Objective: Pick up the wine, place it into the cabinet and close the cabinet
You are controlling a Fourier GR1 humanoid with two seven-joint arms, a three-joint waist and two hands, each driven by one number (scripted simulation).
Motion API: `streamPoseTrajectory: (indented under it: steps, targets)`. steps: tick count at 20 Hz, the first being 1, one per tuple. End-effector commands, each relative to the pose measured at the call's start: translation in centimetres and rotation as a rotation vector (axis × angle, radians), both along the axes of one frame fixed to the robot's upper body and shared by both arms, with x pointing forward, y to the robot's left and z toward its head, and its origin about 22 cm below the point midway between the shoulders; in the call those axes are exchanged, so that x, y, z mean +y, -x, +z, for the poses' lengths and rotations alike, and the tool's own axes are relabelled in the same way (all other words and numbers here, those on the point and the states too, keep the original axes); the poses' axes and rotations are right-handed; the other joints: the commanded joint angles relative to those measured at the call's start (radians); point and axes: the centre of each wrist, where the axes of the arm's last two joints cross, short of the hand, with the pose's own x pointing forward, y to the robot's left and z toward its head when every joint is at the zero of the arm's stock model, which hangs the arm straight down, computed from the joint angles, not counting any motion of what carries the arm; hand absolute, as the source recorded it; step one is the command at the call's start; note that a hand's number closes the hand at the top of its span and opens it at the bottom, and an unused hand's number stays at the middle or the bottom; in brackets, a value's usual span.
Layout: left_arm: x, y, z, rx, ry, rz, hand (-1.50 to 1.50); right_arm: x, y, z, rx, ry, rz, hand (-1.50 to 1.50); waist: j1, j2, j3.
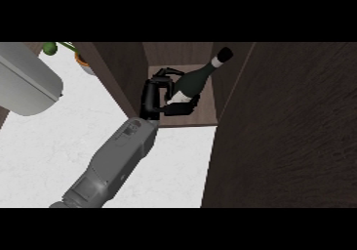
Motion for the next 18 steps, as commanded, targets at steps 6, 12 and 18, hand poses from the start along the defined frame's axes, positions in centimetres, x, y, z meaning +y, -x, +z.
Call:
streamPoseTrajectory:
  steps: [6,12,18]
  targets:
    - [1.4,-1.6,0.0,0.014,0.13,0.042,1.5,0.3,1.0,0.2,-0.008,-0.017,0.058,-1.5,-0.003,0.003,-0.001]
    - [1.2,-3.1,1.5,0.04,0.122,0.075,1.5,0.1,1.3,0.4,-0.007,-0.025,0.074,-1.5,-0.009,0.004,0.0]
    - [1.5,-3.7,1.9,0.041,0.112,0.087,1.5,-0.5,-0.3,-0.4,-0.014,-0.025,0.069,-1.5,-0.022,0.014,0.001]
